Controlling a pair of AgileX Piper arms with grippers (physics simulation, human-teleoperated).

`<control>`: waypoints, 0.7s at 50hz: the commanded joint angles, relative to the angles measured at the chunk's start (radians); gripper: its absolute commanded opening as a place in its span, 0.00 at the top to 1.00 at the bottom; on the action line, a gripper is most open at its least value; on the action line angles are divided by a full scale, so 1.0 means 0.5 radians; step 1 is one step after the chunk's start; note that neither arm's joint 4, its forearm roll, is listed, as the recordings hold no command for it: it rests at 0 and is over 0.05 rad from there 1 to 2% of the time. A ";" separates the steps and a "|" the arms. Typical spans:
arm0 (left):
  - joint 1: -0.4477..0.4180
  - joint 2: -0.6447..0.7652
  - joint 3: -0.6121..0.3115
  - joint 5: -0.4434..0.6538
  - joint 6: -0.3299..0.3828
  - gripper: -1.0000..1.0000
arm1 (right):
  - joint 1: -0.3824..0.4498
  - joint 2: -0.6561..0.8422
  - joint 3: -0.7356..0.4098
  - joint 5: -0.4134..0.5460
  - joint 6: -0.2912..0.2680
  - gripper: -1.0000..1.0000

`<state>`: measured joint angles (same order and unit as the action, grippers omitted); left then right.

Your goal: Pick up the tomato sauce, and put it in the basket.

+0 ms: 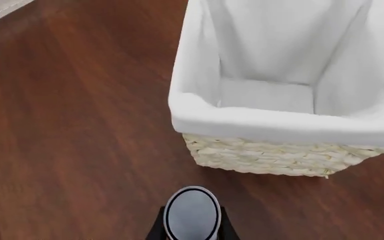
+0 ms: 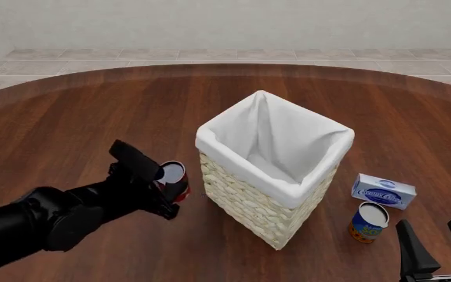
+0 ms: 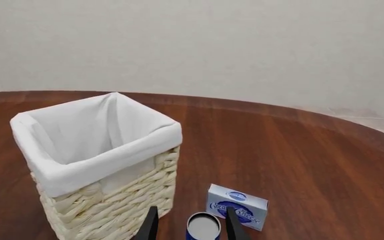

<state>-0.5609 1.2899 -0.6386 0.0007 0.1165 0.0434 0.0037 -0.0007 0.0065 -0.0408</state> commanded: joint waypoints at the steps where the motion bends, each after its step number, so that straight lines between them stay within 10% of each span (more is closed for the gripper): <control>1: 0.058 -0.194 -0.097 0.184 0.087 1.00 | 0.003 0.002 0.000 -0.006 -0.001 0.00; 35: 0.074 -0.356 -0.685 0.656 0.350 1.00 | 0.017 -0.004 0.000 0.002 -0.003 0.00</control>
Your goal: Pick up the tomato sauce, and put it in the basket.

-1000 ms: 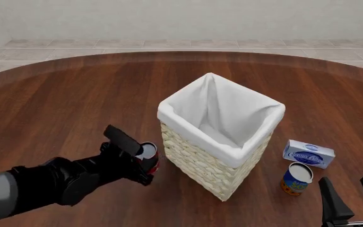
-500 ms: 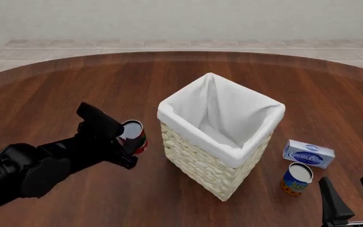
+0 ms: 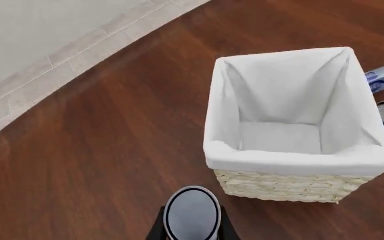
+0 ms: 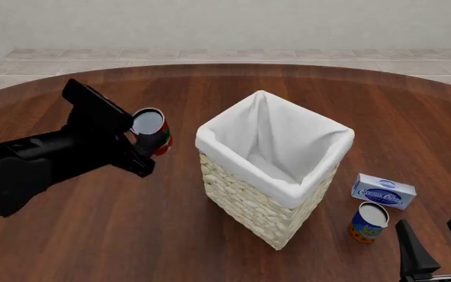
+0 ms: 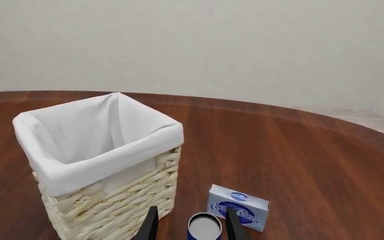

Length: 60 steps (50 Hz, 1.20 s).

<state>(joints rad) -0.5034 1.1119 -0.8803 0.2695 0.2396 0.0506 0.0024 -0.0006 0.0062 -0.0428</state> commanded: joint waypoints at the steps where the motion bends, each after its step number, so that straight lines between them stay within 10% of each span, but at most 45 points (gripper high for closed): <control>1: -0.043 0.018 -0.221 0.119 0.113 1.00 | 0.004 -0.001 0.000 0.002 0.000 0.00; 60: -0.478 0.808 -0.995 0.132 0.138 1.00 | -0.013 0.006 0.000 0.000 0.011 0.00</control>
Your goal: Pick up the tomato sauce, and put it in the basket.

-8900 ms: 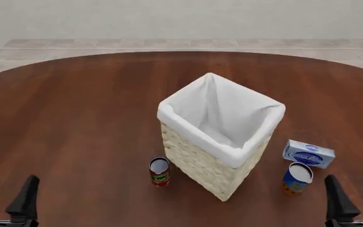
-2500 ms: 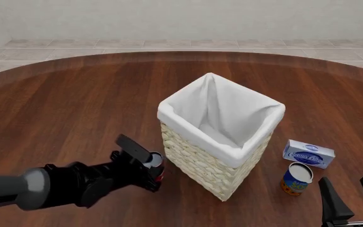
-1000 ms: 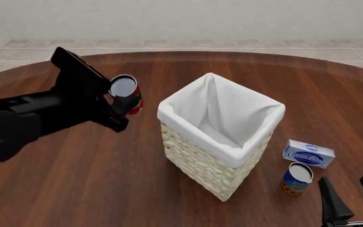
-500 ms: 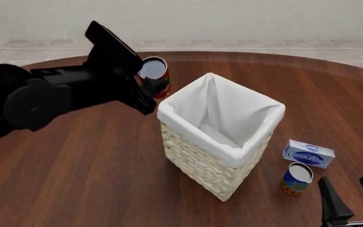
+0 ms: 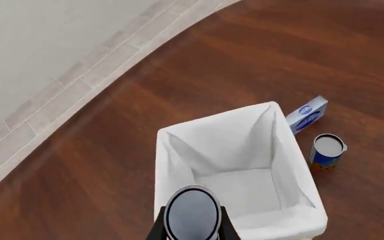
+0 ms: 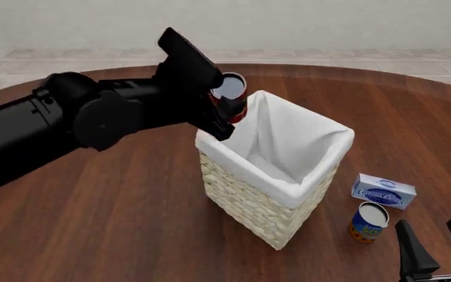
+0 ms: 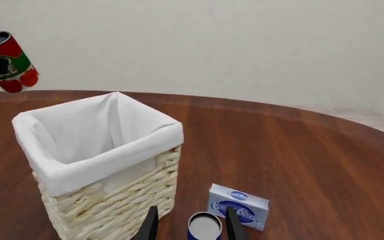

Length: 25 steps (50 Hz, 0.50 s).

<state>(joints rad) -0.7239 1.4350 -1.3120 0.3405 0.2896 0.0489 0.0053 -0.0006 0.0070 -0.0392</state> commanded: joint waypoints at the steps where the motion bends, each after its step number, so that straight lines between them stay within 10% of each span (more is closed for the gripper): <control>1: -0.043 0.171 -0.144 -0.006 0.029 1.00 | -0.012 0.000 0.000 -0.002 0.004 0.00; 25: -0.083 0.591 -0.425 0.065 0.079 1.00 | -0.002 -0.010 0.001 0.020 0.006 0.00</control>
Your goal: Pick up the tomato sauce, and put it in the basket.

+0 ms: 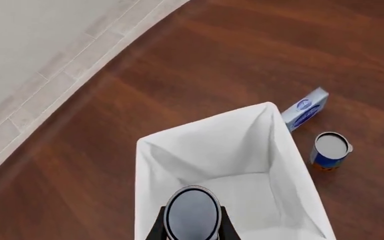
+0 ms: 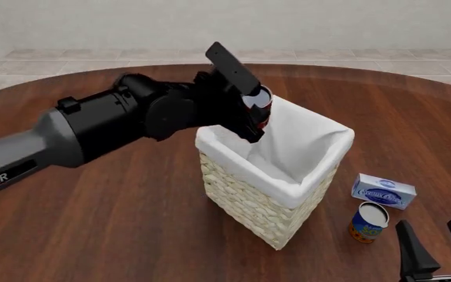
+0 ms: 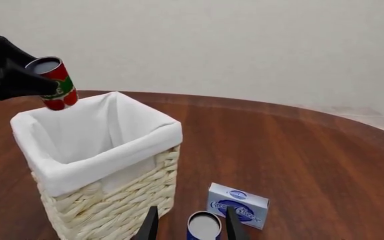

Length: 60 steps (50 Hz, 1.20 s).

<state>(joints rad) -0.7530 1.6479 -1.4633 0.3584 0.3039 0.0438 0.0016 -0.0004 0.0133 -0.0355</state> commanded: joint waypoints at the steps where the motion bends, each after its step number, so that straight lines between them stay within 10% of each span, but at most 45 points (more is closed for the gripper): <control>1: -0.023 0.182 -0.136 0.033 0.056 1.00 | 0.008 -0.003 0.000 0.007 -0.002 0.00; 49: -0.022 0.516 -0.339 0.209 0.135 1.00 | 0.024 -0.003 0.000 0.038 -0.039 0.00; 50: -0.022 0.515 -0.333 0.206 0.141 0.00 | 0.023 -0.003 0.000 0.038 -0.039 0.00; 60: 0.020 0.544 -0.385 0.210 0.166 0.00 | 0.027 -0.003 0.000 0.038 -0.038 0.00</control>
<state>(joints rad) -0.7566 1.9068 -1.6357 0.4618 0.3745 0.0563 0.0002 -0.0002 0.0317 -0.0540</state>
